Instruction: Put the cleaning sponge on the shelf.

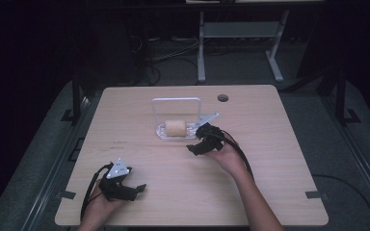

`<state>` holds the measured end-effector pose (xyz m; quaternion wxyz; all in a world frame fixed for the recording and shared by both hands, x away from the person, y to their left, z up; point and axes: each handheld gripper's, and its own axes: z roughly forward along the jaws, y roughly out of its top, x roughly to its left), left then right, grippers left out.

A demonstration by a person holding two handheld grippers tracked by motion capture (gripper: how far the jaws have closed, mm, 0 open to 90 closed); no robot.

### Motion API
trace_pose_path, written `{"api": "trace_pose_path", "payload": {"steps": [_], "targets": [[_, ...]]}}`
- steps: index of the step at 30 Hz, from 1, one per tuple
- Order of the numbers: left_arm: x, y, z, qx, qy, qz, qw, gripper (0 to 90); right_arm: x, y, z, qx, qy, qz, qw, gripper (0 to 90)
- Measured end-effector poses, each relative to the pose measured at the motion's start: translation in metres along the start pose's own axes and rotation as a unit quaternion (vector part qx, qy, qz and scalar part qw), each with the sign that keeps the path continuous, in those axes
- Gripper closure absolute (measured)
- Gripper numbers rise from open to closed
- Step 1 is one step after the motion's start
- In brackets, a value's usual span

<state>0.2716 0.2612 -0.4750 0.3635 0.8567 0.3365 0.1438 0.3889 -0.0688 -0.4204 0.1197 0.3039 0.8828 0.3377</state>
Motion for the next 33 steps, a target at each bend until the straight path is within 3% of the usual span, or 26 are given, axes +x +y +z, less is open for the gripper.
{"api": "trace_pose_path", "payload": {"steps": [17,33], "targets": [[0.000,0.000,0.000,0.000,0.000,0.000,1.0000,12.5,-0.015,-0.052,-0.032,0.008,-0.031,0.027,0.9991,17.9],[0.000,0.000,0.000,0.000,0.000,0.001,1.0000,12.5,-0.021,-0.111,-0.062,0.002,-0.058,0.077,0.9954,15.0]]}}
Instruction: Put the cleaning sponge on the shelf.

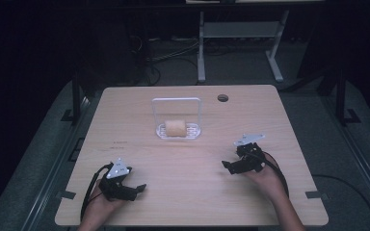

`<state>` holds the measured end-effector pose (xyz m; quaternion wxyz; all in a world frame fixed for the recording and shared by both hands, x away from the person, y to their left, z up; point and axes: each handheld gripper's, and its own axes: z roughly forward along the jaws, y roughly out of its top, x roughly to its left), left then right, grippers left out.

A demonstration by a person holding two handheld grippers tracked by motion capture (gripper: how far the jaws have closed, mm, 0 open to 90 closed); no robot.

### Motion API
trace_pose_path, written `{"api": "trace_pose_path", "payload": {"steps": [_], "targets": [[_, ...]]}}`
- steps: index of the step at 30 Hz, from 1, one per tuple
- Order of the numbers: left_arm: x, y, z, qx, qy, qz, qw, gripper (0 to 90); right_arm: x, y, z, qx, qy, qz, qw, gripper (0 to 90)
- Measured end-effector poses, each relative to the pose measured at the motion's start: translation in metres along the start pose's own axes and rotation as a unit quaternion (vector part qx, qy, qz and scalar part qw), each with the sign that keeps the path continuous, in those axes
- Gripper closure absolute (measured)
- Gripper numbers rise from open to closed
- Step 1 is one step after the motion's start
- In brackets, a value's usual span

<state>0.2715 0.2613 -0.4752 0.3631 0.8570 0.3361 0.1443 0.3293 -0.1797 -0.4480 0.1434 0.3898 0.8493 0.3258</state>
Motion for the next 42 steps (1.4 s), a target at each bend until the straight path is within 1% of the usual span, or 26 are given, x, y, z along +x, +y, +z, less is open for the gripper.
{"api": "trace_pose_path", "payload": {"steps": [3,5,8,13,16,18,22,26,27,30,32,33,42], "targets": [[0.000,0.000,0.000,0.000,0.000,0.000,1.0000,12.5,-0.002,-0.012,-0.006,-0.001,-0.006,0.010,0.9999,13.8],[0.000,0.000,0.000,0.000,0.000,0.000,1.0000,12.5,-0.004,-0.020,-0.010,-0.005,-0.005,0.020,0.9998,13.6],[0.000,0.000,0.000,0.000,0.000,0.000,1.0000,12.5,-0.006,-0.030,-0.014,-0.001,-0.012,0.030,0.9995,13.1],[0.000,0.000,0.000,0.000,0.000,0.000,1.0000,12.5,-0.009,-0.046,-0.022,-0.002,-0.022,0.041,0.9989,11.9],[0.000,0.000,0.000,0.000,0.000,0.000,1.0000,12.6,-0.010,-0.055,-0.026,-0.009,-0.029,0.045,0.9986,11.9],[0.000,0.000,0.000,0.000,0.000,0.000,1.0000,12.5,-0.010,-0.060,-0.028,-0.006,-0.037,0.047,0.9982,11.1],[0.000,0.000,0.000,0.000,0.000,0.000,1.0000,12.5,-0.010,-0.070,-0.031,-0.007,-0.042,0.053,0.9977,11.1],[0.000,0.000,0.000,0.000,0.000,0.000,1.0000,12.5,-0.009,-0.078,-0.032,-0.017,-0.047,0.052,0.9974,11.1],[0.000,0.000,0.000,0.000,0.000,0.000,1.0000,12.5,-0.008,-0.079,-0.031,-0.017,-0.048,0.053,0.9973,9.9],[0.000,0.000,0.000,0.000,0.000,0.000,1.0000,12.5,-0.008,-0.082,-0.031,-0.025,-0.051,0.057,0.9968,9.3],[0.000,0.000,0.000,0.000,0.000,0.000,1.0000,12.5,-0.009,-0.085,-0.030,-0.036,-0.050,0.059,0.9963,8.3],[0.000,0.000,0.000,0.000,0.000,0.000,1.0000,12.5,-0.010,-0.085,-0.030,-0.036,-0.046,0.063,0.9963,8.4],[0.000,0.000,0.000,0.000,0.000,0.000,1.0000,12.5,-0.010,-0.086,-0.030,-0.036,-0.048,0.063,0.9962,8.3]]}}
